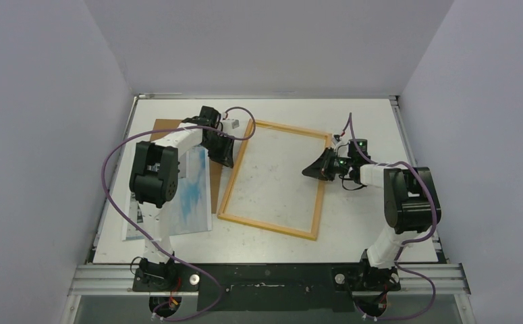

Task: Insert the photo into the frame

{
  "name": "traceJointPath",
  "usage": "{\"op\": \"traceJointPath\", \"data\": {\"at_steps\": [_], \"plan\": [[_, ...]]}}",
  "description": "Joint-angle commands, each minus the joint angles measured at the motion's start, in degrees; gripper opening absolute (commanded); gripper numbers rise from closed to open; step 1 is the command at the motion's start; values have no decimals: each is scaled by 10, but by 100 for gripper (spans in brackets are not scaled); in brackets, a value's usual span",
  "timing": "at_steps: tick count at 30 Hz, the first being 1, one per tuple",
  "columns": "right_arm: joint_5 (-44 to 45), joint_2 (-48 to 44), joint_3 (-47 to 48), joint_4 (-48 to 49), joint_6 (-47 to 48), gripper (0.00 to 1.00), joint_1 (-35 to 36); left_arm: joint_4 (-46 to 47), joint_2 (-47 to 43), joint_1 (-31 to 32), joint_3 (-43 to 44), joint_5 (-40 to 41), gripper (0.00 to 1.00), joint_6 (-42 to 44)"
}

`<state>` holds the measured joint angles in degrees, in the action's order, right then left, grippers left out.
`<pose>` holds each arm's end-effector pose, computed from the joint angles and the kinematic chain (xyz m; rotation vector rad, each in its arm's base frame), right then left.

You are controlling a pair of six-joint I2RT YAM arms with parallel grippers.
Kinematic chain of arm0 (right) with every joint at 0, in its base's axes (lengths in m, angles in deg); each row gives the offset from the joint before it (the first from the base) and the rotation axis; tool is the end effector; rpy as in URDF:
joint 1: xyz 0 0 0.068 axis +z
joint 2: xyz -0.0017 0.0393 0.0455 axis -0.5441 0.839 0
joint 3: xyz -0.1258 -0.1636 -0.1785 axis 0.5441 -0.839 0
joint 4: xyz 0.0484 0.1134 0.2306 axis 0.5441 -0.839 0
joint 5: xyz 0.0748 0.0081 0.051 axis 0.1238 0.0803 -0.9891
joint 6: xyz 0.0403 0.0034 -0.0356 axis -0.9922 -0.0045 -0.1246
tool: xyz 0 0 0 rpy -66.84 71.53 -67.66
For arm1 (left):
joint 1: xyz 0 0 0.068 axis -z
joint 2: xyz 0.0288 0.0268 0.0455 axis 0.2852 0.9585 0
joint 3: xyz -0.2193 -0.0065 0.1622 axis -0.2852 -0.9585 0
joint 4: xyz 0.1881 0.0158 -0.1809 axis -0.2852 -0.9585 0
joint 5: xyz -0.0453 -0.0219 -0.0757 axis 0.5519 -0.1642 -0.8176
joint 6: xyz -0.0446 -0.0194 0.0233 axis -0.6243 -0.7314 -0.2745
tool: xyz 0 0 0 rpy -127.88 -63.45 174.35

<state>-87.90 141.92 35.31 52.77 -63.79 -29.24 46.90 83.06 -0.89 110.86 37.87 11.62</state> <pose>0.3183 0.0501 0.1431 0.2957 2.3994 1.5226 0.4120 -0.1305 0.1616 0.5136 2.7360 -0.6387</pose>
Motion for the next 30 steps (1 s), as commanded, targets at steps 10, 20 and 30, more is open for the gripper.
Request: {"op": "traceJointPath", "data": {"at_steps": [10, 20, 30], "plan": [[9, 9, 22, 33, 14, 5, 0, -4, -14, 14, 28, -26, 24, 2], [58, 0, 52, -39, 61, 10, 14, -4, -11, 15, 31, -27, 24, 3], [179, -33, 78, -156, 108, 45, 51, -3, -14, 15, 28, -30, 24, 3]]}}
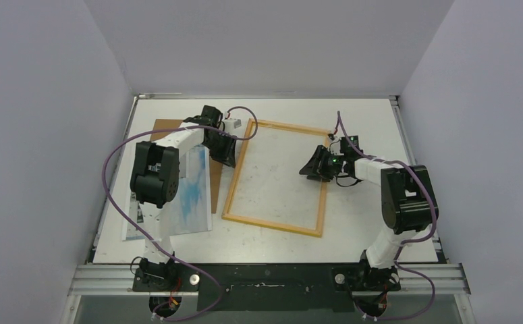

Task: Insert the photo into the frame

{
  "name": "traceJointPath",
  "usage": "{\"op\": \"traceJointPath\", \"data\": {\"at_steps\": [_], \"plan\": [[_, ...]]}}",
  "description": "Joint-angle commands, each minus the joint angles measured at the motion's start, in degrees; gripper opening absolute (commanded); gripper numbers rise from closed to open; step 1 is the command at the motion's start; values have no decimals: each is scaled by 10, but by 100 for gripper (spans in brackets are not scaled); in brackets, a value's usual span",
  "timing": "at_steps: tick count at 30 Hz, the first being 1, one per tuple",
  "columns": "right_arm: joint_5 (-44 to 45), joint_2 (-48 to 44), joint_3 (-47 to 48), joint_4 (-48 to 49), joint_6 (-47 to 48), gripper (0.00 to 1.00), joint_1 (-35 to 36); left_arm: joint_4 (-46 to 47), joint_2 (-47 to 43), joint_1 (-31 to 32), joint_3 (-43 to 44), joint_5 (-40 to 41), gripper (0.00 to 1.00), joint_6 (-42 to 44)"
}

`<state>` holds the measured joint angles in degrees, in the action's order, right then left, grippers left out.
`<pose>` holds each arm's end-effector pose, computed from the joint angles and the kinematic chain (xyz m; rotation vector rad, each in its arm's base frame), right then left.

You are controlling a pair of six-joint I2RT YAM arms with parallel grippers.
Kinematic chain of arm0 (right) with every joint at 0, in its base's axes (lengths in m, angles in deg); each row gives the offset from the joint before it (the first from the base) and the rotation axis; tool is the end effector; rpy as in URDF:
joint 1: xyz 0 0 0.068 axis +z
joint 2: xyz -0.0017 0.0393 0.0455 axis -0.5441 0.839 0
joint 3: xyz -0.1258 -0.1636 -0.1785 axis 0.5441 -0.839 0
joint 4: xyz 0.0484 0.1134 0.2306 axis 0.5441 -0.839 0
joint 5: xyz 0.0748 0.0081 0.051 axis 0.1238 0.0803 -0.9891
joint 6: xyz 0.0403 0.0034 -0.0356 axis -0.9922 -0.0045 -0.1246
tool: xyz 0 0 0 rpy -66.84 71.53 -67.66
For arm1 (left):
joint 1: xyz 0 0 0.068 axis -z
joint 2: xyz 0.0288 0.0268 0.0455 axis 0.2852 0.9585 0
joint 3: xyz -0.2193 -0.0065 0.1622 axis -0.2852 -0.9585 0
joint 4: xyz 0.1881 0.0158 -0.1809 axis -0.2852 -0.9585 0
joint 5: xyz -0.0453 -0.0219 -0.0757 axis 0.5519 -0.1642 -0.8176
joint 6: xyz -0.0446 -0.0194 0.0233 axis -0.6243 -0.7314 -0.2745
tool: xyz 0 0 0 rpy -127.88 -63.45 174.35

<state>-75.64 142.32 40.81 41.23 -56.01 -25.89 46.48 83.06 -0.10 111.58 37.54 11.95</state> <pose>0.3267 0.0651 0.1490 0.2573 2.5183 1.2365 0.4115 -0.1367 0.1649 0.5424 2.7256 -0.6485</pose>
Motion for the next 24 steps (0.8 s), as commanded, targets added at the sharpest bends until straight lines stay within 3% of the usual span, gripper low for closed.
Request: {"op": "traceJointPath", "data": {"at_steps": [1, 9, 17, 24], "plan": [[68, -42, 26, -51, 33, 49, 21, 1, -15, 7, 20, -27, 24, -1], [162, -57, 77, -141, 47, 64, 55, 3, -21, 7, 15, -29, 24, -1], [223, -44, 118, -201, 59, 69, 84, 8, -22, 6, 9, -32, 24, -2], [260, -37, 145, -231, 69, 80, 110, 11, -23, 5, 6, -37, 24, -3]]}}
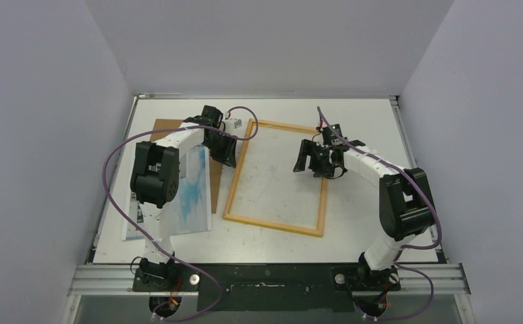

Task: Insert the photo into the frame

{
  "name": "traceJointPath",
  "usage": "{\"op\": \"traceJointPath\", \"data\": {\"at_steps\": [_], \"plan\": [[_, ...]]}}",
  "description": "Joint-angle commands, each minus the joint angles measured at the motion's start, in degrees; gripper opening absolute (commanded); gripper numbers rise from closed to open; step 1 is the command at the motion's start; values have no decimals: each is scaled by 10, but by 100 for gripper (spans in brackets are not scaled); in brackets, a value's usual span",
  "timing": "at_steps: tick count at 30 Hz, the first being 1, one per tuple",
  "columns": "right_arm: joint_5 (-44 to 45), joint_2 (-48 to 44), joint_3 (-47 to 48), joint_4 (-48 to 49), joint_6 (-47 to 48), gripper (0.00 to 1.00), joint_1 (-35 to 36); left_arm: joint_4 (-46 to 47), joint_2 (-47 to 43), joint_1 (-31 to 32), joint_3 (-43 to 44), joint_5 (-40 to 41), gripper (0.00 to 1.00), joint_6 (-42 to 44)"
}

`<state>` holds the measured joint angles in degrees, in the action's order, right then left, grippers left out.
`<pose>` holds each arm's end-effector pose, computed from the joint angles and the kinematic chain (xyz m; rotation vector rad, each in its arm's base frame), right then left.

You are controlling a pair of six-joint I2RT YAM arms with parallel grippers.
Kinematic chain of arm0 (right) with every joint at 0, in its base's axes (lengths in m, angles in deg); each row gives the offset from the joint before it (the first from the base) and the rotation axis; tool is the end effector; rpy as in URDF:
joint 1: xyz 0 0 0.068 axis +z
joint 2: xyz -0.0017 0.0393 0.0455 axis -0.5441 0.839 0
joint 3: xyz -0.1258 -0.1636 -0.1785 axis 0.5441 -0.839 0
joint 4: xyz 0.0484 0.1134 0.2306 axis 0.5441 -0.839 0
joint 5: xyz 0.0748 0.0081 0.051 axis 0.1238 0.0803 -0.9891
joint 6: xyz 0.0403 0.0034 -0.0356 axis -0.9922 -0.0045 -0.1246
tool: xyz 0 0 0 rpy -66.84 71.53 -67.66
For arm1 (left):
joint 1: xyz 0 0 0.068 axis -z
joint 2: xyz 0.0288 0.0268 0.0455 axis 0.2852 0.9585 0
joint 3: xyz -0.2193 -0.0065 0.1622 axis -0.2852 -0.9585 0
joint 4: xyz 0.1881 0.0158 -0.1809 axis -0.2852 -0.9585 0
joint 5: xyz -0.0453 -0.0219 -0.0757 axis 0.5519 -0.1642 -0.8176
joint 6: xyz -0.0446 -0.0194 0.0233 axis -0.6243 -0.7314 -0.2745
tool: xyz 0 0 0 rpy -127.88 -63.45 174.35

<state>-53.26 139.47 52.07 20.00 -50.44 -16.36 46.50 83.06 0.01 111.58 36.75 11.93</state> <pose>0.3244 0.1099 0.1921 0.1485 2.6830 0.7433 0.4110 -0.1379 0.1651 0.5477 2.7223 -0.6683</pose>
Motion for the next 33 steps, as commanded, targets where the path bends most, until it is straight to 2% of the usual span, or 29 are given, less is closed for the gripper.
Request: {"op": "traceJointPath", "data": {"at_steps": [1, 10, 33], "plan": [[45, -8, 35, -23, 15, 81, 16, 11, -24, 4, 5, -29, 24, -4], [80, -7, 48, -53, 28, 92, 21, 11, -24, 4, 5, -30, 24, -4], [129, -2, 77, -98, 64, 94, 19, 12, -24, 4, 4, -30, 24, -7]]}}
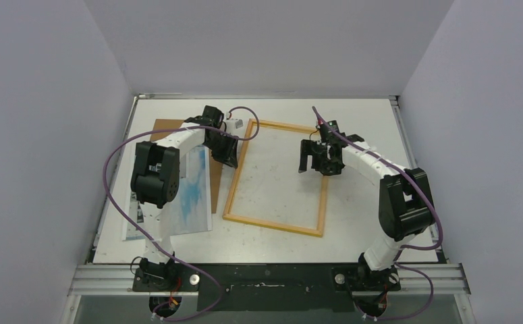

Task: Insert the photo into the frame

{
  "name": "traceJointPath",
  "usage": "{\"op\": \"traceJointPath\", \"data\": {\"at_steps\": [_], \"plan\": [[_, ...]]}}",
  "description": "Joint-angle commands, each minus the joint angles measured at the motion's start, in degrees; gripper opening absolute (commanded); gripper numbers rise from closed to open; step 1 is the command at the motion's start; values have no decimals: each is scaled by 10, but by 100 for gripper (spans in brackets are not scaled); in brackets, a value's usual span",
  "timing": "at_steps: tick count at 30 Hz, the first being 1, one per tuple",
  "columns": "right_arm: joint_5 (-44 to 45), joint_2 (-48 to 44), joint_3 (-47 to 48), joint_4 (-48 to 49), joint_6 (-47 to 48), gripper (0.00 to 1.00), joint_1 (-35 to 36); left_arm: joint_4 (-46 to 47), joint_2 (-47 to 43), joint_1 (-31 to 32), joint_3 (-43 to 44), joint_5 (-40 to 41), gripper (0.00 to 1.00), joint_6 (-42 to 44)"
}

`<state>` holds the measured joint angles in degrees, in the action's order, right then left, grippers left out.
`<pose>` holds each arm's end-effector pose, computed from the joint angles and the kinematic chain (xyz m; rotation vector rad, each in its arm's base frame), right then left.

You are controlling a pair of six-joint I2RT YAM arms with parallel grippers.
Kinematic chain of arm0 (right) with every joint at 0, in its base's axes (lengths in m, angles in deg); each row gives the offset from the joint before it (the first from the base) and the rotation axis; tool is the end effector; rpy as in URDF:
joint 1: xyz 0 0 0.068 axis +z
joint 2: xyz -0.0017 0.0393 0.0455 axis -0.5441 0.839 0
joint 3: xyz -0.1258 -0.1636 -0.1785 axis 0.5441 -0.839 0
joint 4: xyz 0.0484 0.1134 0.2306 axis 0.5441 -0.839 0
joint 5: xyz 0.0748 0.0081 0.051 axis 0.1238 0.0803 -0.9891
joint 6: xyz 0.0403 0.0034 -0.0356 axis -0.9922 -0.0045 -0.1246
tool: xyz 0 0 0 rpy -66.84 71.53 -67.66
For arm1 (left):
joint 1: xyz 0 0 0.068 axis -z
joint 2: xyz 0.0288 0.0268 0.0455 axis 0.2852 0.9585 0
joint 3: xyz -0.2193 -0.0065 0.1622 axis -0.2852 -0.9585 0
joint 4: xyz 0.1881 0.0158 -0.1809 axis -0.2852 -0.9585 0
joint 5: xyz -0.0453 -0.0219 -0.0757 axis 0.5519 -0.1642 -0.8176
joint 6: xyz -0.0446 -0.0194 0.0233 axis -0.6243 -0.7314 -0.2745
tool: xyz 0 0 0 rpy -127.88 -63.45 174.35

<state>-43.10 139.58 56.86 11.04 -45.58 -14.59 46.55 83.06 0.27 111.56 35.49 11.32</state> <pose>0.3236 0.1144 0.2061 0.0718 2.7328 0.4733 0.4101 -0.1405 0.1653 0.5448 2.7214 -0.7028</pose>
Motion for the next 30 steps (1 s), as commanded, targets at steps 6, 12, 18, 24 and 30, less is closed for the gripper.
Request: {"op": "traceJointPath", "data": {"at_steps": [6, 12, 18, 24, 30], "plan": [[37, -7, 33, -15, 21, 94, -6, 12, -24, 1, 4, -17, 24, 0], [27, -20, 40, -6, 22, 88, -19, 12, -23, 1, 5, -17, 24, -1], [16, -8, 42, 6, 20, 73, -19, 12, -23, 1, 6, -16, 24, -3], [19, -15, 25, 20, 20, 73, -36, 11, -21, 1, 6, -16, 24, -2], [20, -28, -10, 44, 15, 79, -64, 10, -19, 2, 8, -17, 24, -4]]}}
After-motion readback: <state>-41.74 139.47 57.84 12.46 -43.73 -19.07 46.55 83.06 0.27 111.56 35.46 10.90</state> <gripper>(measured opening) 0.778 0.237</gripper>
